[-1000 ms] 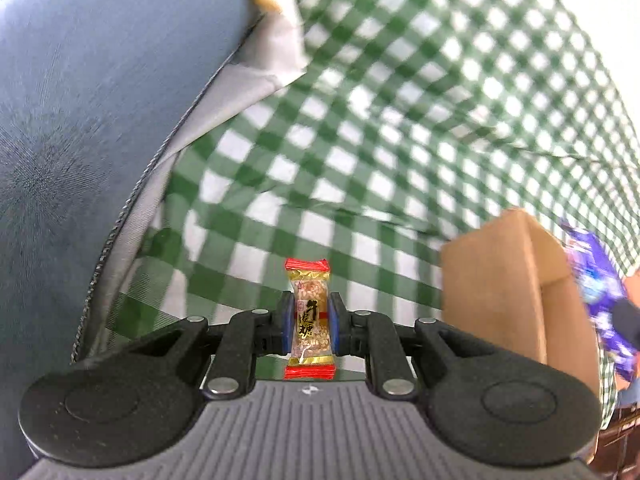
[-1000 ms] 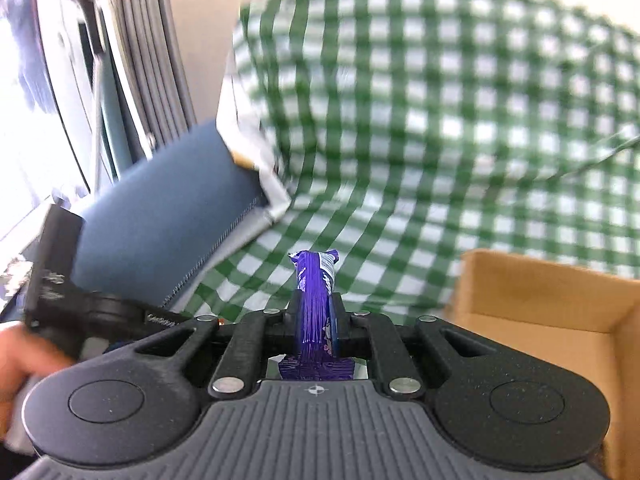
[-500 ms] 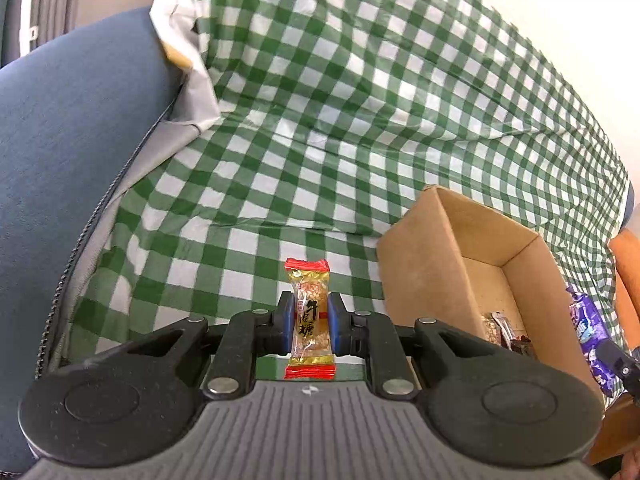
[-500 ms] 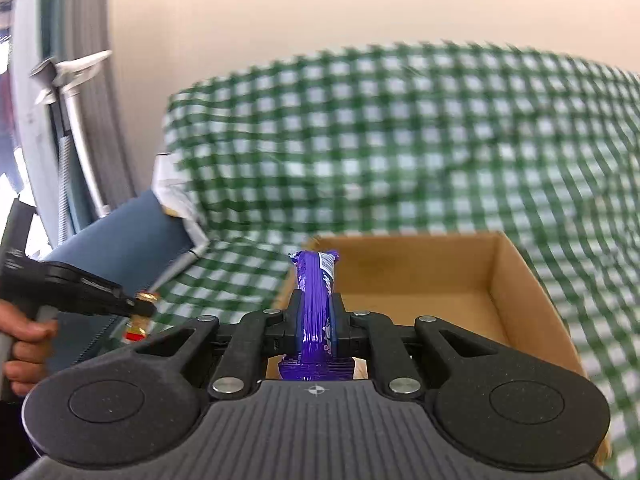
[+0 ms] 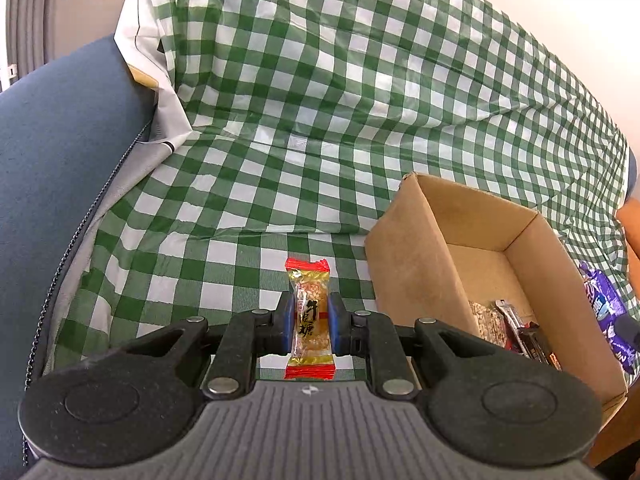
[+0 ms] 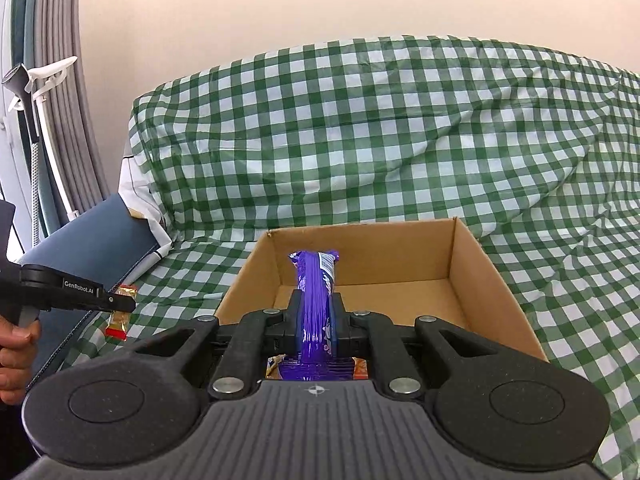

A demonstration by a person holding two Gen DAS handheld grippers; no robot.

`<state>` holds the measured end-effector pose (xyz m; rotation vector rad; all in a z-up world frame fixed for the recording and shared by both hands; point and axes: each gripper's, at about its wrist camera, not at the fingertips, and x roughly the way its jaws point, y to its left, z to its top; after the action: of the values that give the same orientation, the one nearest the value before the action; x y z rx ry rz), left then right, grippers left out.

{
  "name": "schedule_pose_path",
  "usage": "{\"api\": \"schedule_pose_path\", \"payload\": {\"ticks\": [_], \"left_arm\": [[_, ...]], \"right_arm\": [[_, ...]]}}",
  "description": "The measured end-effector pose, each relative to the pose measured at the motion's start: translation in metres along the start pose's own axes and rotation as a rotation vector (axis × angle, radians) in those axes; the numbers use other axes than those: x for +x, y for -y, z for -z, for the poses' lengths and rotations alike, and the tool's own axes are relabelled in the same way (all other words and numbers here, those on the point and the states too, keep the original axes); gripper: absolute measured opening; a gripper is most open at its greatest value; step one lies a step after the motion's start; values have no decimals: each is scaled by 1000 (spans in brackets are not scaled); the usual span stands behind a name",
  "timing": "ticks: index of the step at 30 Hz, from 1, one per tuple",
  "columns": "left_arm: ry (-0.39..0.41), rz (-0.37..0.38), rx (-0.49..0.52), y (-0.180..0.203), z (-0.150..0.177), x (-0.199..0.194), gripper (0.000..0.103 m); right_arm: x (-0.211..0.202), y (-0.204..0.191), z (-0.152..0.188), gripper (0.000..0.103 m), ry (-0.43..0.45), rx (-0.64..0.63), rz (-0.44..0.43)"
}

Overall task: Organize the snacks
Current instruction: 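Carry the candy packet with left gripper while right gripper carries the purple bar over the box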

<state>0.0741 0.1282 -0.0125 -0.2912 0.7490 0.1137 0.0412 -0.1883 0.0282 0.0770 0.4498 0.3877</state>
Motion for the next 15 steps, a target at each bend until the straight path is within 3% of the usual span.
{"api": "schedule_pose_path", "payload": {"ticks": [9,15], "left_arm": [[30,24,9,6,-1,-3,18],[132,88,52,23,-3,-15,18]], "right_arm": [[0,-3,-2,12,18,3,25],[0,-3,-2,12,32,4,49]]}}
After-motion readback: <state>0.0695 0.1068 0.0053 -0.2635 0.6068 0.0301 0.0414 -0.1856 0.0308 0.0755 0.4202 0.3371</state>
